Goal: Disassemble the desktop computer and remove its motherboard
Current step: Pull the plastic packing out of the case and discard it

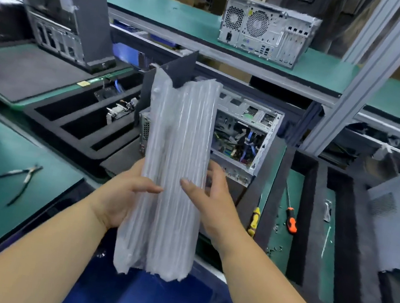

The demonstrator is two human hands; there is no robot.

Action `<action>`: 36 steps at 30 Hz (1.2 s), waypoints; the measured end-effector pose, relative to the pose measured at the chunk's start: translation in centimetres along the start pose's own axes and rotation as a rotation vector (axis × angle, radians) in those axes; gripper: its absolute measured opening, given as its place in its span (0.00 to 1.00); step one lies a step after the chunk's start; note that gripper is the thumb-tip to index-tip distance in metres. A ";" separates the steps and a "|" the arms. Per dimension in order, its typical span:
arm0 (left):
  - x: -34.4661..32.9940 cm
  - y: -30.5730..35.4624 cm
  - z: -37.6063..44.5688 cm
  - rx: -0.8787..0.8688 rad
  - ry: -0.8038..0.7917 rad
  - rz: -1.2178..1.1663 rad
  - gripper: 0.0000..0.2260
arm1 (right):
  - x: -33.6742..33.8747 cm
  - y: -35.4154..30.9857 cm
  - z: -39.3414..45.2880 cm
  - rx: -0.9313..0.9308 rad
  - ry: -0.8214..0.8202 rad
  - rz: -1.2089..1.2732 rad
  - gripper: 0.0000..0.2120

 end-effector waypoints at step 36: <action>31.4 -3.6 -36.9 -0.173 1.105 -0.341 0.10 | -43.3 2.1 1.0 0.075 -0.994 -0.314 0.32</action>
Point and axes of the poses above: each hand's wrist, its own z-axis towards the middle knuckle, its own x-axis out of the back of the hand, y = z × x, the point moved 8 cm from there along z, towards the middle knuckle, and after that the axes turned 4 degrees about -y, right-handed, at the moved point
